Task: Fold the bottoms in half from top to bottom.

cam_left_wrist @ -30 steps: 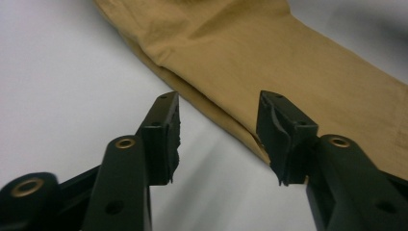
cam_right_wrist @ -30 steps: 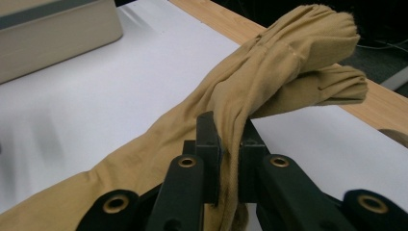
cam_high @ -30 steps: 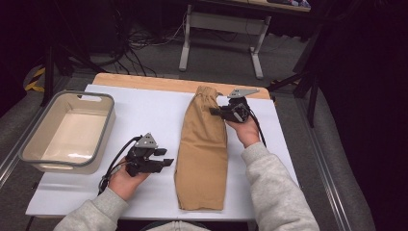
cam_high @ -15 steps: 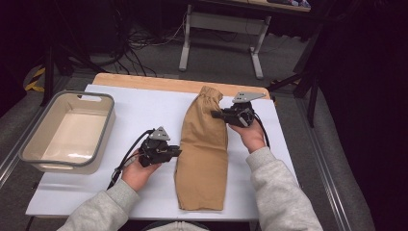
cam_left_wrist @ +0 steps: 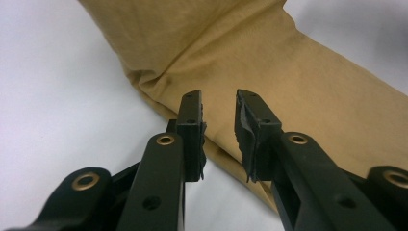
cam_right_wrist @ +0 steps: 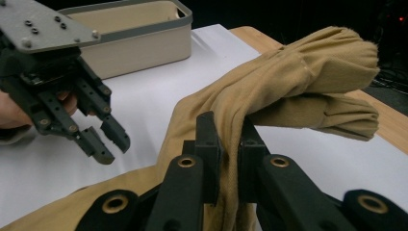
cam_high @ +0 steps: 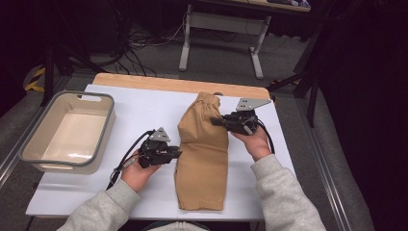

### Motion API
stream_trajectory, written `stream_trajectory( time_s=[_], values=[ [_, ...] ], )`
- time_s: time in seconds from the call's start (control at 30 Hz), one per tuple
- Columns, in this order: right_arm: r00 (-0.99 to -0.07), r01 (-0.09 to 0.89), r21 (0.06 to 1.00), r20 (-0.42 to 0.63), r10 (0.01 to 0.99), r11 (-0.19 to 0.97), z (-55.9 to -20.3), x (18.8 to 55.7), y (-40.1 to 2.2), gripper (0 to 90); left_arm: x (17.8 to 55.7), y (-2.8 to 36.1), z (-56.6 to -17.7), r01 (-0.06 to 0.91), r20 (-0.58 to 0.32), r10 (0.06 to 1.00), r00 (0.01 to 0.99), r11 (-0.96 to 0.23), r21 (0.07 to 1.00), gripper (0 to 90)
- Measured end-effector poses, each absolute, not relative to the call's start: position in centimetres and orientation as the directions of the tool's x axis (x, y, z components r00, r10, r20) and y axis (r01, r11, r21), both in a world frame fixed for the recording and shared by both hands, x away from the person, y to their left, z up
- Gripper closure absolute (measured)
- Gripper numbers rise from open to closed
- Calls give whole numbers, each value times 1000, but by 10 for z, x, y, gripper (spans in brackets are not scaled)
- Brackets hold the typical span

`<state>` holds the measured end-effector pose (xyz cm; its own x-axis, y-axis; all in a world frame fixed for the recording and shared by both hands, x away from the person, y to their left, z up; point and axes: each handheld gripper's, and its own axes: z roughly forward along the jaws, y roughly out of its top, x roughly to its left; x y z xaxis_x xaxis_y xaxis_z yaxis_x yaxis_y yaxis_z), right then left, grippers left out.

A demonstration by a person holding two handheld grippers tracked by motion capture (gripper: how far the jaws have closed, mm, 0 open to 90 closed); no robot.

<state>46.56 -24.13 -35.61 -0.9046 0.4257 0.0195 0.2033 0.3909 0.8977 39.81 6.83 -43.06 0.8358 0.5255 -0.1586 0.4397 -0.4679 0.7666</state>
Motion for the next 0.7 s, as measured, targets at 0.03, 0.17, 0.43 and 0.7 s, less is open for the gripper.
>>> stream_trajectory(
  time_s=[0.03,0.17,0.43,0.7],
  values=[
    [-907,201,899,21,420,390,-356,462,-242,840,398,69,-430,439,-158,525,836,-468,767,716],
    [-913,191,903,19,408,384,-355,454,-245,840,394,75,-429,438,-151,529,835,-472,765,690],
    [-922,171,908,11,386,383,-356,439,-251,838,391,93,-426,453,-161,557,815,-439,776,653],
    [-929,163,900,1,371,405,-366,428,-251,836,389,96,-426,451,-155,561,813,-439,777,636]
  ],
)
